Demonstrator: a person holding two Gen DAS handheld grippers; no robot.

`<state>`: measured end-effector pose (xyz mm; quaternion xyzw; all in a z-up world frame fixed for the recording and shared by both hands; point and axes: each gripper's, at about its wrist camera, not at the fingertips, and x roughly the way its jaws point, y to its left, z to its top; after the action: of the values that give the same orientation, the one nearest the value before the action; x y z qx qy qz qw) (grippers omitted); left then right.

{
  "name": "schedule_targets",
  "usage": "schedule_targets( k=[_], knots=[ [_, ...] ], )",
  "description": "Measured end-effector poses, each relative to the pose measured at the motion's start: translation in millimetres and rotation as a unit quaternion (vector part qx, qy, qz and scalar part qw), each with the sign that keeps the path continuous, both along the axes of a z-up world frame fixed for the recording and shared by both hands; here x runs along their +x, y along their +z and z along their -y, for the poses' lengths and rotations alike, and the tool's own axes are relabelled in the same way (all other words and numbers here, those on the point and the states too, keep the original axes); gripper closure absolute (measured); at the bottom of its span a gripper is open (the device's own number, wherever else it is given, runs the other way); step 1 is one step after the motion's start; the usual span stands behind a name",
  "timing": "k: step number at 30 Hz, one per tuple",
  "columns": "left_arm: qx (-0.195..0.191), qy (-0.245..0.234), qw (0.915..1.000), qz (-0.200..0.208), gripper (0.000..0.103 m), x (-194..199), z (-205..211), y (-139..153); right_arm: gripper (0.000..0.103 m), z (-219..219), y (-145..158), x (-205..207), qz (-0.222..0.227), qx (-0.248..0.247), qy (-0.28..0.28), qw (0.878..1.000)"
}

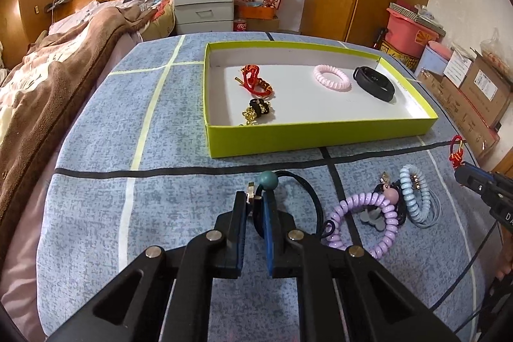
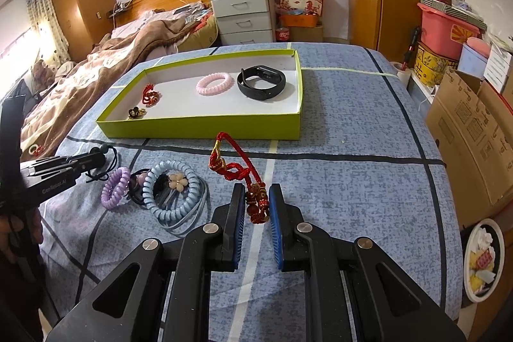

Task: Organize jewelry
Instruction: 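Lower the left tool onto the red-badge hair tie with green bead, then carry both items into the green box and open both tools to release them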

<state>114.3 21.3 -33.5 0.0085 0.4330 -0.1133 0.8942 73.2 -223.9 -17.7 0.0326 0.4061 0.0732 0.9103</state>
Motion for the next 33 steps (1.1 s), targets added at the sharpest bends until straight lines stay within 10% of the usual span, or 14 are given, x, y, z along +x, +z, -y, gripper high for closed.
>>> schedule_targets(
  k=[33],
  knots=[
    [-0.034,-0.003,0.9984,0.044,0.093,29.5,5.9,58.0,0.087,-19.7,32.1,37.0,0.017,-0.011,0.018,1.0]
  ],
)
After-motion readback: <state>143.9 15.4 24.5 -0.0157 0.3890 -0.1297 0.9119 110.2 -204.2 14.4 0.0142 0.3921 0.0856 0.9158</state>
